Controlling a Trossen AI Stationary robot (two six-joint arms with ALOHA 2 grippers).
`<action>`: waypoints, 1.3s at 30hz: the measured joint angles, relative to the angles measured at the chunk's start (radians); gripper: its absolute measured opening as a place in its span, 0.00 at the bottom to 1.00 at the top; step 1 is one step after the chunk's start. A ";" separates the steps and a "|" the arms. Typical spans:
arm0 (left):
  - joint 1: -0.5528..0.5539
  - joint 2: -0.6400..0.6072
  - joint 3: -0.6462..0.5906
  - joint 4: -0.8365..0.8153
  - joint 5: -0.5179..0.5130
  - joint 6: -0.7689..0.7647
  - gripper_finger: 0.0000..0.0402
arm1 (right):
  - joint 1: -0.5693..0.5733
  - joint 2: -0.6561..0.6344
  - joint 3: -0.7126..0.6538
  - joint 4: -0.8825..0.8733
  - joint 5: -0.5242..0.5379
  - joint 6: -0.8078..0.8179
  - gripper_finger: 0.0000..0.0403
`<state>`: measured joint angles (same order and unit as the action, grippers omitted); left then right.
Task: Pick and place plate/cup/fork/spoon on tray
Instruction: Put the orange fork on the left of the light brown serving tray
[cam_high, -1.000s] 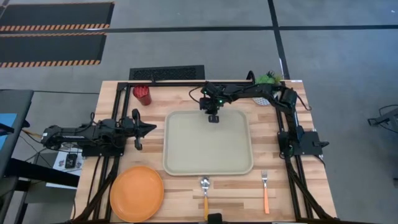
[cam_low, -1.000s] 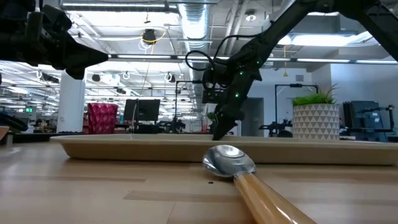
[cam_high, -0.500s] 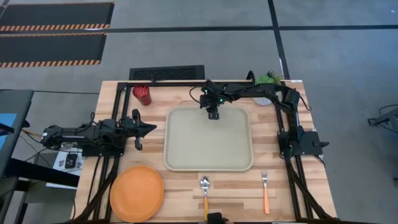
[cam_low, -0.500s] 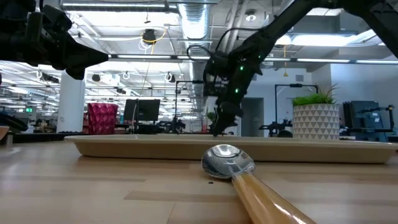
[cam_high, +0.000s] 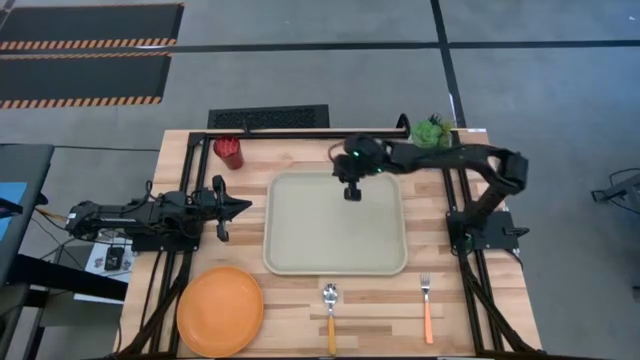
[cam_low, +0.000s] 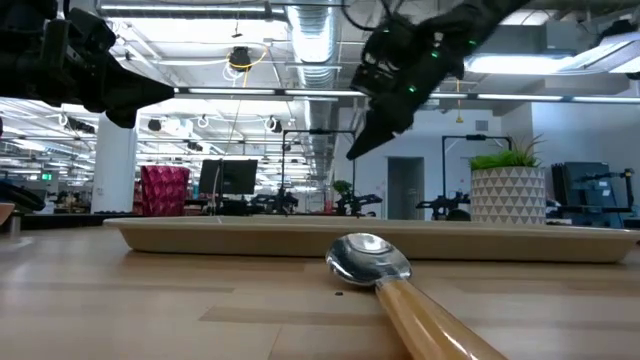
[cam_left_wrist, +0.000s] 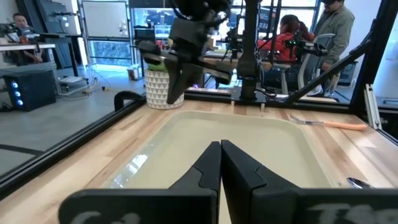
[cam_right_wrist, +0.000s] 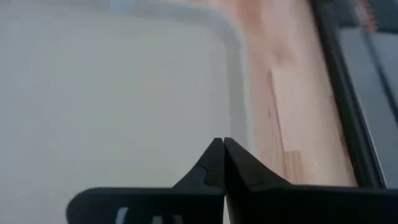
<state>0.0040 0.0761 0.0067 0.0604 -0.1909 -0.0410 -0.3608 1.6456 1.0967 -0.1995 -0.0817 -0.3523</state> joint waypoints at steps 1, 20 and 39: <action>0.000 0.000 0.000 0.000 0.000 0.000 0.00 | 0.008 -0.021 -0.053 0.082 0.000 0.025 0.04; 0.000 0.000 0.000 0.000 0.000 -0.028 0.00 | 0.213 -0.151 -0.639 1.072 0.090 0.300 0.01; 0.000 0.249 0.067 -0.007 0.112 -0.225 0.00 | 0.208 -0.150 -0.836 1.415 0.052 0.287 0.02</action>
<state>0.0040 0.3256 0.0732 0.0538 -0.0785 -0.2663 -0.1532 1.4952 0.2604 1.2153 -0.0292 -0.0651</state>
